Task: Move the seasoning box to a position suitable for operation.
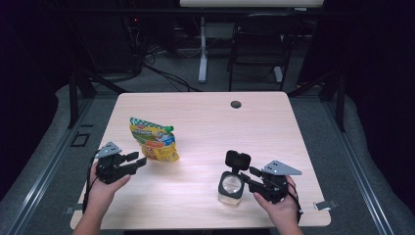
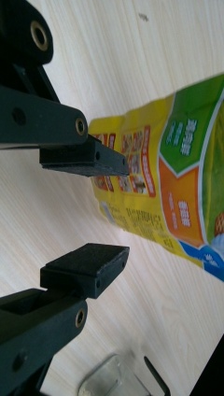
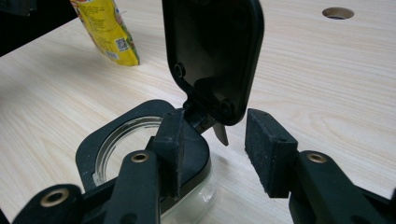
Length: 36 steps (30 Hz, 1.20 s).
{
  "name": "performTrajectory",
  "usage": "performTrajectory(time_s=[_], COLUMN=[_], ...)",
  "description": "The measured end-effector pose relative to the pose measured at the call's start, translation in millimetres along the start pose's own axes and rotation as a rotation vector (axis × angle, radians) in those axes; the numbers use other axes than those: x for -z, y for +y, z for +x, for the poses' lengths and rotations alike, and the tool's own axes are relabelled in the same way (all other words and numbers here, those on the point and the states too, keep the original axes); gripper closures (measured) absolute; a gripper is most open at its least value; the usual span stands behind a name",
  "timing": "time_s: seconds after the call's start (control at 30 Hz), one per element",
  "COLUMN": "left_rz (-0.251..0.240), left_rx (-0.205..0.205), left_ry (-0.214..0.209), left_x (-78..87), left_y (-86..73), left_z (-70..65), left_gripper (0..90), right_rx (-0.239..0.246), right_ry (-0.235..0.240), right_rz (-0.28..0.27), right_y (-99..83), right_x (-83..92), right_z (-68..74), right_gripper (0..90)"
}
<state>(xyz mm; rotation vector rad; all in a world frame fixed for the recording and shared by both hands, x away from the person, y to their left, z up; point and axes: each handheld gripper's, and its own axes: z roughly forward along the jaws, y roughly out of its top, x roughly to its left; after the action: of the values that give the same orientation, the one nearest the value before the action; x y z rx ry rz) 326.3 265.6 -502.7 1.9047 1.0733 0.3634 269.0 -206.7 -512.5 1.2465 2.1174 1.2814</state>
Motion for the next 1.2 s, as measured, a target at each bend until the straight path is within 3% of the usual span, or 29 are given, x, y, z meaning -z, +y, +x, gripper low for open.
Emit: performTrajectory(time_s=[0.27,0.43,0.5,0.63,0.77,1.1,1.2], left_rz=[-0.004,0.005,0.017,-0.013,-0.042,-0.043,-0.033], left_rx=[-0.011,-0.011,-0.026,-0.006,-0.014,-0.037,-0.052], left_ry=[0.011,0.007,0.025,0.03,-0.001,-0.048,-0.034], left_x=[-1.2,-5.6,-9.1,-12.1,-18.1,-31.7,-32.9], left_y=[3.8,9.5,12.5,16.4,19.4,24.2,24.8], left_z=[6.5,19.9,26.2,40.2,48.8,50.4,47.6], left_gripper=[50.5,48.2,47.4,46.5,45.5,43.2,42.9], right_rx=[0.008,0.003,0.001,-0.012,-0.026,-0.04,-0.04], right_ry=[-0.009,-0.02,-0.018,-0.027,-0.036,-0.066,-0.074], right_rz=[-0.008,-0.021,-0.015,-0.011,-0.008,-0.01,-0.005], right_y=[-1.4,-2.7,-3.2,-7.1,-12.1,-19.8,-20.9], right_x=[5.3,7.9,8.6,11.1,15.7,26.8,29.6], right_z=[3.0,2.0,1.6,-1.2,-2.2,-3.4,-4.7], right_gripper=[57.4,57.2,57.2,57.3,57.2,56.6,56.3])
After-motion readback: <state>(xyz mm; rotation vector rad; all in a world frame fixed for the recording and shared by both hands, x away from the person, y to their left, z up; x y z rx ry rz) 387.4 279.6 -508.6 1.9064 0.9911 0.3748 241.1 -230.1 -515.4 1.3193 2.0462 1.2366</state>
